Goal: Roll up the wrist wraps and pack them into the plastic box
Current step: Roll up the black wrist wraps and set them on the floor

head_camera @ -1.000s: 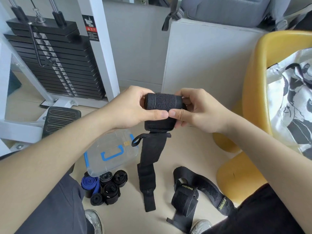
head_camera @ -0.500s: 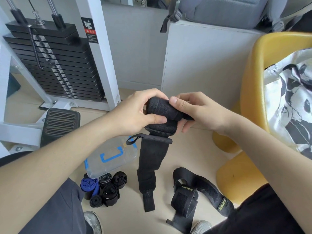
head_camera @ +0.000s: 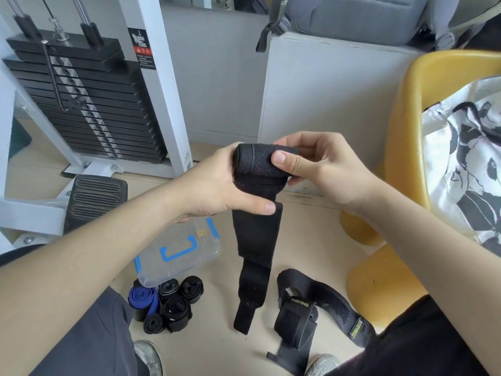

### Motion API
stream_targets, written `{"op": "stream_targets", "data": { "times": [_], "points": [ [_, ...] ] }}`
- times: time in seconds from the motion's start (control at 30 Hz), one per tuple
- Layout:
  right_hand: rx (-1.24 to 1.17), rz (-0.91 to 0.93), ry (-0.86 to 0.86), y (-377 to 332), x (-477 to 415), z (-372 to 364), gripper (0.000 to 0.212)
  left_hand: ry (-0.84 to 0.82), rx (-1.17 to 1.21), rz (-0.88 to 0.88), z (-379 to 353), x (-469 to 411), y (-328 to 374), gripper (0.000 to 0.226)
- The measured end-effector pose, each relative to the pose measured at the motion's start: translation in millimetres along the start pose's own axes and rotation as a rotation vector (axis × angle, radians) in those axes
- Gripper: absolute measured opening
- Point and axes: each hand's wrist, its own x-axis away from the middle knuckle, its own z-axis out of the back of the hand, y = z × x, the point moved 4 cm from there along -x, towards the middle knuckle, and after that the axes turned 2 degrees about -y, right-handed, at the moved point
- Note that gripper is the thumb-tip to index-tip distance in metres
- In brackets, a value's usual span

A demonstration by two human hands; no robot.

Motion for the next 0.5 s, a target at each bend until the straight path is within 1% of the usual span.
{"op": "stream_targets", "data": {
  "times": [0.03, 0.1, 0.2, 0.27, 0.33, 0.43, 0.5],
  "points": [
    [0.0, 0.002, 0.013, -0.6, -0.3, -0.3, 0.026, 0.026, 0.003, 0.021, 0.8, -0.4, -1.9, 0.076],
    [0.006, 0.005, 0.04, -2.2, -0.8, 0.1, 0.025, 0.056, -0.022, 0.031, 0.8, -0.1, -3.4, 0.074],
    [0.016, 0.007, 0.071, -2.8, -1.7, 1.9, 0.028, 0.062, -0.041, -0.002, -0.1, -0.2, -1.6, 0.052],
    [0.026, 0.014, 0.069, -2.4, -1.6, 2.6, 0.036, 0.061, 0.02, 0.006, -1.8, 1.0, -1.0, 0.038],
    [0.061, 0.036, 0.048, -3.2, -0.5, 1.6, 0.04, 0.075, 0.095, 0.048, -2.3, 2.0, -3.3, 0.031],
    [0.08, 0.057, 0.037, -4.3, 0.0, -0.4, 0.032, 0.059, 0.226, 0.146, -5.4, 2.6, -8.2, 0.028],
    [0.098, 0.064, 0.037, -5.0, 0.0, -1.7, 0.031, 0.054, 0.29, 0.201, -8.2, 2.5, -9.3, 0.028]
  ]
}}
